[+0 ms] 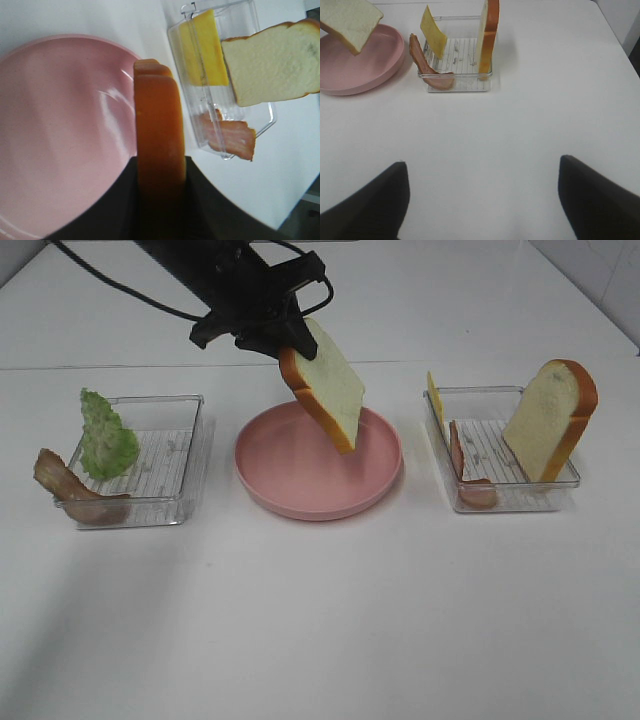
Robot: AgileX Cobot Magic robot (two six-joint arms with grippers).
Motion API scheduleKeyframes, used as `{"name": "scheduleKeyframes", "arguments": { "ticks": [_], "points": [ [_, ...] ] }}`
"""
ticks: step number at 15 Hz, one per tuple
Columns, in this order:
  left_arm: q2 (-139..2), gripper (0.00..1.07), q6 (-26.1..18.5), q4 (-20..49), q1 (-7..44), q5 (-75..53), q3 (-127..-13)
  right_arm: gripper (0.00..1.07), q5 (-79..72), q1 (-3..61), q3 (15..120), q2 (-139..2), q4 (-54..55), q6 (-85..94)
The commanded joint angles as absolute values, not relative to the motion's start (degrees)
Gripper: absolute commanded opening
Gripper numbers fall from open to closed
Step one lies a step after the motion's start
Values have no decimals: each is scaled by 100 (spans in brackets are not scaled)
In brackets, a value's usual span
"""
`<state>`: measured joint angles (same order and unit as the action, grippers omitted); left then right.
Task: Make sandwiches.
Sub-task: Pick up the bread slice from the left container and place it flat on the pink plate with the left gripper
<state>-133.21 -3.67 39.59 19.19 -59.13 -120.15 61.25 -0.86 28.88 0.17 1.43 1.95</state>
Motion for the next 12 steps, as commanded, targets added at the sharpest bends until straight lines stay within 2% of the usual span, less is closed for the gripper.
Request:
{"name": "scheduleKeyframes", "arguments": {
  "ticks": [1, 2, 3, 9, 11, 12],
  "points": [
    [-13688, 0, -859, 5197, 1742, -5879, -12038, 78, 6062, -120, 2871, 103, 149, 229],
    [-13848, 0, -1094, 5455, 1725, -5930, -12038, 78, 6062, -120, 2871, 103, 149, 229],
    [-13963, 0, -1134, 5472, 1725, -5930, -12038, 78, 6062, -120, 2871, 103, 149, 229],
    [-14341, 0, -985, 5472, 1725, -5907, -12038, 78, 6062, -120, 2871, 103, 149, 229],
    [-14358, 14, -934, 5449, 1725, -5924, -12038, 78, 6062, -120, 2871, 103, 149, 229],
    [-14358, 26, -928, 5449, 1725, -5964, -12038, 78, 6062, -120, 2871, 103, 149, 229]
  ]
}}
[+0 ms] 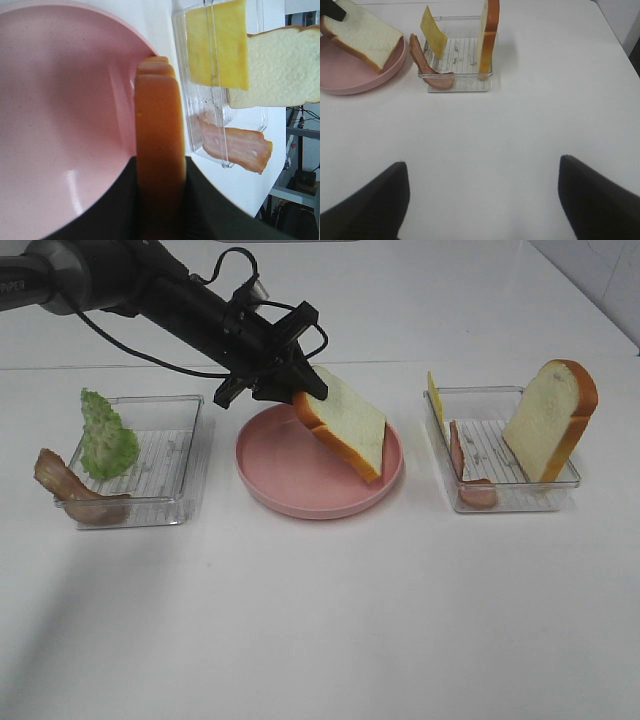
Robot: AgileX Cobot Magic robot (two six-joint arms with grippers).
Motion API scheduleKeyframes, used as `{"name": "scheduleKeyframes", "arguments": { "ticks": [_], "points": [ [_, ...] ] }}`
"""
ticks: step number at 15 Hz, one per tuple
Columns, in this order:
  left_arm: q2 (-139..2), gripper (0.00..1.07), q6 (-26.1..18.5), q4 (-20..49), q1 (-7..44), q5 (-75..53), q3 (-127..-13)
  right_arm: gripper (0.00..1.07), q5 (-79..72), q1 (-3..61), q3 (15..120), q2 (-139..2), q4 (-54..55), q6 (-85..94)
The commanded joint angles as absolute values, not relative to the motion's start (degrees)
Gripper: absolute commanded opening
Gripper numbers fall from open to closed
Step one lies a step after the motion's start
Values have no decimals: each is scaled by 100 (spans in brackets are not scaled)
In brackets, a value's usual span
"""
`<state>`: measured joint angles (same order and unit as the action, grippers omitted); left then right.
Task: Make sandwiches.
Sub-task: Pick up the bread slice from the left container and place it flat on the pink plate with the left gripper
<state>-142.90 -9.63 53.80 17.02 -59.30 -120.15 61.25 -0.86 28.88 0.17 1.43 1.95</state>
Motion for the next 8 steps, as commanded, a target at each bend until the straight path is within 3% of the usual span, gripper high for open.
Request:
{"name": "scheduleKeyframes", "arguments": {
  "ticks": [1, 4, 8],
  "points": [
    [-14358, 38, -882, 5449, 1725, -6033, -12038, 78, 6062, -120, 2871, 103, 149, 229],
    [-14358, 43, -814, 5369, 1725, -6211, -12038, 78, 6062, -120, 2871, 103, 149, 229],
    [-14307, 88, -1163, 5288, 1719, -6102, -12038, 78, 6062, -120, 2871, 103, 149, 229]
  ]
}}
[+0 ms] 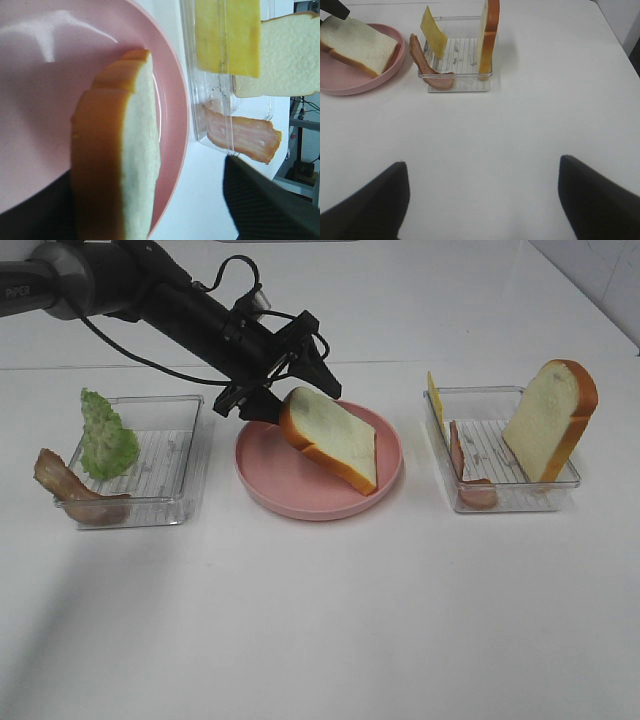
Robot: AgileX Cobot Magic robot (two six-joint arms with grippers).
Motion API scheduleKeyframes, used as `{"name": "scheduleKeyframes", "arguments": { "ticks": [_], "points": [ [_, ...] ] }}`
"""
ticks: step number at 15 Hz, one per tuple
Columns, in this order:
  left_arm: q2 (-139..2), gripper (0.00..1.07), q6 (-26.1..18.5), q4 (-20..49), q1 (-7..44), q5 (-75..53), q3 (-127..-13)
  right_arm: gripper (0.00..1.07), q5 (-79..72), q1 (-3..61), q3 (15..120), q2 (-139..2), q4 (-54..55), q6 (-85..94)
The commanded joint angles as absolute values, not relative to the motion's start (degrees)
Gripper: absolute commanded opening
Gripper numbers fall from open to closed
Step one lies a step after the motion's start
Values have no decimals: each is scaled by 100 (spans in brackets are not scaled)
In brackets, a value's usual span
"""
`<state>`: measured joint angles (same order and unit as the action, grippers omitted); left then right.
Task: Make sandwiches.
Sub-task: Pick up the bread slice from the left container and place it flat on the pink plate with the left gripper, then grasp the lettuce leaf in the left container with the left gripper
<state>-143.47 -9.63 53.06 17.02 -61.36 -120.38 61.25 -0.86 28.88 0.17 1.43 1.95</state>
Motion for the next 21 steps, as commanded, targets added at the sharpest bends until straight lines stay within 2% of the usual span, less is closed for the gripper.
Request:
{"name": "scheduleKeyframes", "arguments": {
  "ticks": [1, 3, 5, 10, 11, 13, 15, 19, 21],
  "points": [
    [-14244, 90, -1175, 5231, 1719, -6073, -12049, 78, 6062, -120, 2871, 103, 149, 229],
    [-14164, 90, -1175, 5025, 1730, -5993, -12049, 78, 6062, -120, 2871, 103, 149, 229],
    [-14032, 90, -1089, 4354, 1811, -5896, -12061, 78, 6062, -120, 2871, 103, 149, 229],
    [-13768, 90, -1071, 2194, 2487, -5449, -12061, 78, 6062, -120, 2871, 103, 149, 229],
    [-13625, 90, -882, 1324, 2676, -5420, -12061, 78, 6062, -120, 2871, 103, 149, 229],
    [-13528, 88, -682, 882, 2756, -5489, -12061, 78, 6062, -120, 2871, 103, 149, 229],
    [-13419, 87, -441, 756, 2802, -5667, -12061, 78, 6062, -120, 2871, 103, 149, 229],
    [-13052, 83, 676, 275, 2710, -6663, -12061, 78, 6062, -120, 2871, 103, 149, 229],
    [-12914, 80, 1003, 92, 2504, -7271, -12061, 78, 6062, -120, 2871, 103, 149, 229]
  ]
}}
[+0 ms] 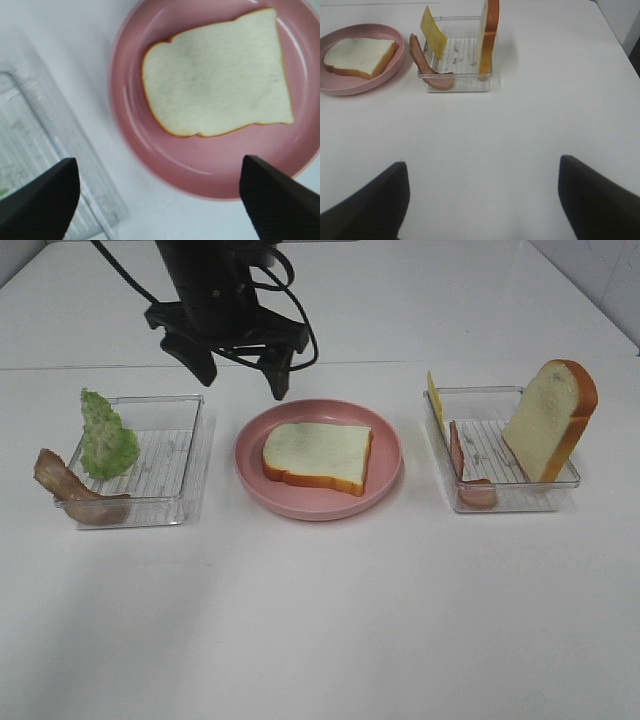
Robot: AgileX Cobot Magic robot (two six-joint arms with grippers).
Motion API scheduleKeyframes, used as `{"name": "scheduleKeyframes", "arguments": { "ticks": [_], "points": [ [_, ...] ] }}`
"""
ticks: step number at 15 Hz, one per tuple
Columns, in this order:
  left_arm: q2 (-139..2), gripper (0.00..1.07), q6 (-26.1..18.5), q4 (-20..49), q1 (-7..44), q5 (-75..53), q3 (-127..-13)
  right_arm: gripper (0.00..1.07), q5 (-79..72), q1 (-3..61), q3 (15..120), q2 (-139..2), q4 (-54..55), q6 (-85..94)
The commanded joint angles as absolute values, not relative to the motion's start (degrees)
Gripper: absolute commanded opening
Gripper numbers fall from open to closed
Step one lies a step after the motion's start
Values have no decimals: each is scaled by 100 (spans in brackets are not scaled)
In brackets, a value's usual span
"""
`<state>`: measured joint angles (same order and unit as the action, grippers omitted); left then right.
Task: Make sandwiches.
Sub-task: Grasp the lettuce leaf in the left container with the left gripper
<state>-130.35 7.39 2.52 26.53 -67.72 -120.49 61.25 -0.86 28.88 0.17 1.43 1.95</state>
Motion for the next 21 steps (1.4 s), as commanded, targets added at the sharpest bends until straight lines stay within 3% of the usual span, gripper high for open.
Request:
{"name": "scheduleKeyframes", "arguments": {
  "ticks": [1, 14, 21],
  "points": [
    [-12869, 79, 991, 92, 2366, -7374, -12049, 78, 6062, -120, 2871, 103, 149, 229],
    [-12342, 78, 819, -63, 722, -7374, -11173, 78, 6062, -120, 2871, 103, 149, 229],
    [-13046, 74, 693, -40, 579, -7007, -11173, 78, 6062, -120, 2871, 103, 149, 229]
  ]
}}
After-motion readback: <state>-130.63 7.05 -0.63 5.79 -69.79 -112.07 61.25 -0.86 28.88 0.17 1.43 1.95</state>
